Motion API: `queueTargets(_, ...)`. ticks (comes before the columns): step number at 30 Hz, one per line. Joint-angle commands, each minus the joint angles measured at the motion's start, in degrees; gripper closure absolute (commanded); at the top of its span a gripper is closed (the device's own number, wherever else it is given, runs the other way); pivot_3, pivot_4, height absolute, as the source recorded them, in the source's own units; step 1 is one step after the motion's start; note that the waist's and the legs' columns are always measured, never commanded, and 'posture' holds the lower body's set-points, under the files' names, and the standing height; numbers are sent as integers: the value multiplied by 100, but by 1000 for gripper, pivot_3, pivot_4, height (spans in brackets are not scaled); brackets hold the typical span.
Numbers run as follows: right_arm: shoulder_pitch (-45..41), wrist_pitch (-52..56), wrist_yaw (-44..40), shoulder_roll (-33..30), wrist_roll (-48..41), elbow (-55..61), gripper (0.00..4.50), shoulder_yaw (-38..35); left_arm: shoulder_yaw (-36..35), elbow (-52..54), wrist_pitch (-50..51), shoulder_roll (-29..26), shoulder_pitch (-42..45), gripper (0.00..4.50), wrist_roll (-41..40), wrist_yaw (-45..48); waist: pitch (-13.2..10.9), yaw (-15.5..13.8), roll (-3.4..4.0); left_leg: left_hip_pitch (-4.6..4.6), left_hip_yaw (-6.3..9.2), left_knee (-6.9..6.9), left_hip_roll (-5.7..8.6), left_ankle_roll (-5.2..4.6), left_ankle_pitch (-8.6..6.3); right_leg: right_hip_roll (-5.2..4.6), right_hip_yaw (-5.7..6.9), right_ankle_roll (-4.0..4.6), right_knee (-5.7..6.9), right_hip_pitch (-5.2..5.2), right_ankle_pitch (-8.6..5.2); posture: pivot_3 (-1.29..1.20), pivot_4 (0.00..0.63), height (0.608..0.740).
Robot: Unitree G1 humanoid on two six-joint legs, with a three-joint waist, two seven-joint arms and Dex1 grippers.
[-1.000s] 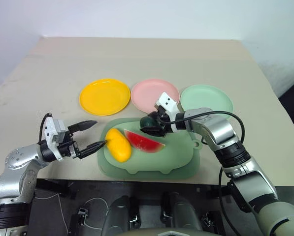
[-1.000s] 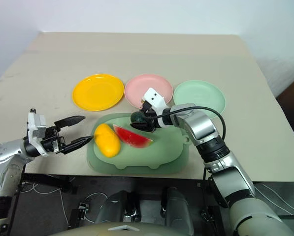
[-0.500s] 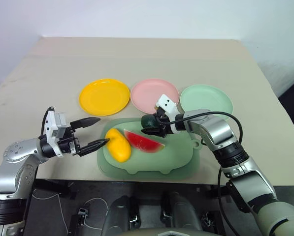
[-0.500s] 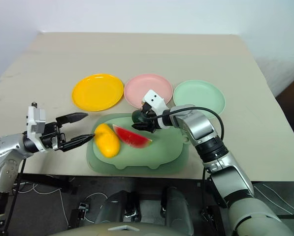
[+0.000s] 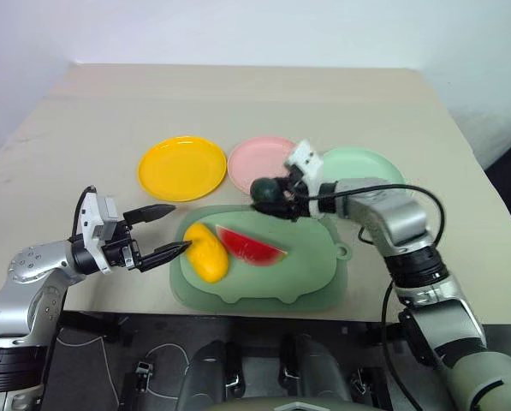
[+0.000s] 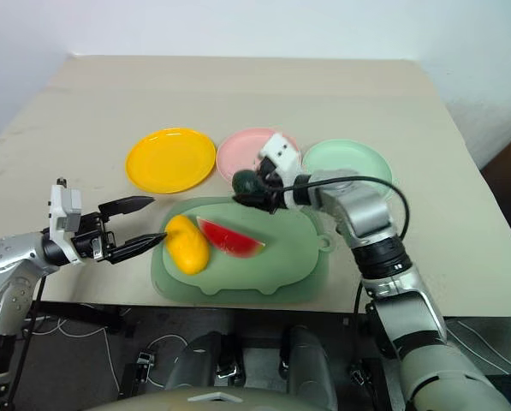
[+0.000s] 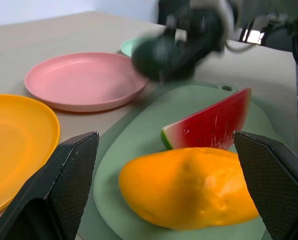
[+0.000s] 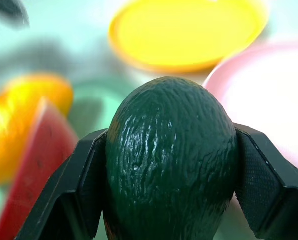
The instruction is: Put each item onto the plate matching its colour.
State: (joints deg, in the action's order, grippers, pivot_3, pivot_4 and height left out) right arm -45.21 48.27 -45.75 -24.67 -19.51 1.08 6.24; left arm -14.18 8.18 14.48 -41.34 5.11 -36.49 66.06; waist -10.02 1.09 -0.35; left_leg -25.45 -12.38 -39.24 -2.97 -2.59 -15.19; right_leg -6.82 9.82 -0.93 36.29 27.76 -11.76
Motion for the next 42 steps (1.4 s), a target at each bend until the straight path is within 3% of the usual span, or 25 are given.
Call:
queueTargets(1, -220, 1, 261, -414, 14, -12, 1379, -590, -78, 120, -100, -34, 48, 0, -17, 61, 0, -15, -1, 0, 0, 0, 1, 0, 0, -1, 0, 1, 0, 0, 0, 0, 150, 696)
queueTargets(7, -194, -560, 597, -1108, 696, -1434, 1379, -586, 19, -58, -247, 23, 99, 0, 76, 203, -1, 10, 1, 1, -2, 1, 0, 0, 0, 0, 0, 1, -3, 0, -1, 0, 150, 696)
queueTargets(15, -499, -1027, 1338, -1089, 1385, -3258, 1379, -537, 91, -185, -302, 91, 241, 0, 93, 290, -3, 53, 5, 0, -10, 1, 0, 2, 2, 2, -5, -12, 8, 7, 6, 0, 150, 696)
queueTargets(18, -559, -1143, 1364, -1051, 1447, -3505, 354, -524, 91, -220, -312, 61, 256, 0, 99, 313, -3, 136, 5, 0, -12, 1, 0, 2, 3, 2, -6, -14, 11, 7, 7, 0, 150, 696)
queueTargets(21, -527, -1137, 1279, -1064, 1475, -3447, 22, -498, 90, -229, -318, 46, 252, 0, 110, 319, -4, 150, 6, 2, -10, 1, 0, 2, 4, 3, -6, -18, 14, 5, 7, 0, 150, 696)
queueTargets(33, 85, 123, 814, -1440, 662, -420, 22, -1058, 76, -243, -287, -4, 259, 0, 112, 312, -5, 138, 9, 3, -7, 0, 0, 3, 4, 0, -7, -18, 14, 6, 6, 0, 150, 696)
queueTargets(37, 322, 878, 652, -1331, -10, 677, 22, -1300, 100, -278, -292, 8, 297, 0, 114, 321, -5, 134, 9, 3, -6, 0, 0, 3, 4, 0, -7, -17, 14, 6, 6, 0, 150, 696)
queueTargets(42, 688, 1968, 585, -1120, -914, 2172, 22, -1068, 154, -365, -314, 34, 409, 0, 138, 339, -5, 133, 8, 3, -3, 1, -2, 2, 3, 1, -7, -16, 14, 6, 6, 0, 150, 696)
